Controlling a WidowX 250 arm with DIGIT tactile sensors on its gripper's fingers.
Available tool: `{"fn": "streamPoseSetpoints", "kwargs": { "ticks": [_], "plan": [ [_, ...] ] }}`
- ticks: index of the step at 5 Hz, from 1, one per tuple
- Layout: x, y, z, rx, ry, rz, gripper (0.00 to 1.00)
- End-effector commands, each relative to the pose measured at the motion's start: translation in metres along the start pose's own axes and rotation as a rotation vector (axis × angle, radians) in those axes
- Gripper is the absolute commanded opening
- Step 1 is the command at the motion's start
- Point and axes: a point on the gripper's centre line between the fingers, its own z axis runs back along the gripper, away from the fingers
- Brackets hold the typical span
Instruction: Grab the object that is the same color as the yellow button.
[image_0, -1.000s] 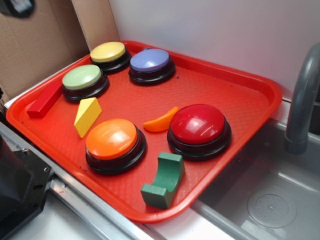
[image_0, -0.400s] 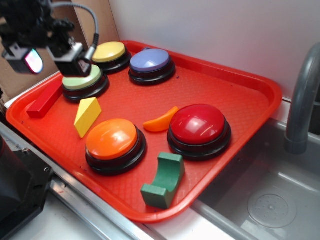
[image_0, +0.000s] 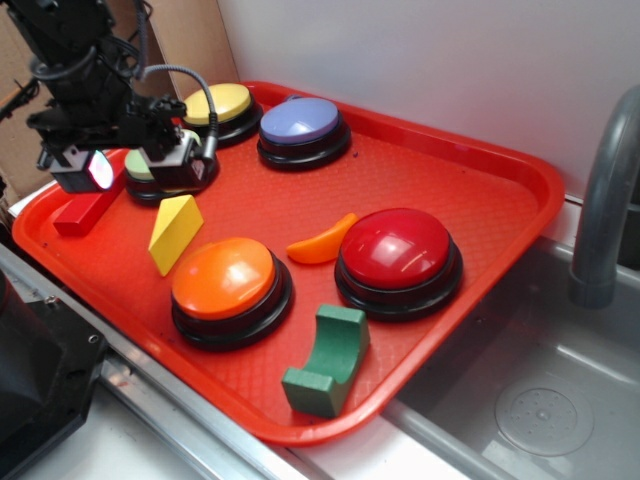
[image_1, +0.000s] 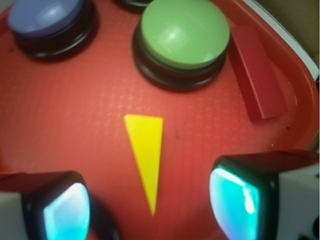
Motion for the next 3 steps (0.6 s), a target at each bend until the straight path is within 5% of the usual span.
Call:
{"fn": "streamPoseSetpoints", "kwargs": {
  "ticks": [1,3],
  "plan": [
    [0.01,0.012,-0.037,-0.004,0.023,0.04,1.0],
    [0.011,0.008,-0.049,-0.082,0.036,0.02,1.0]
  ]
}}
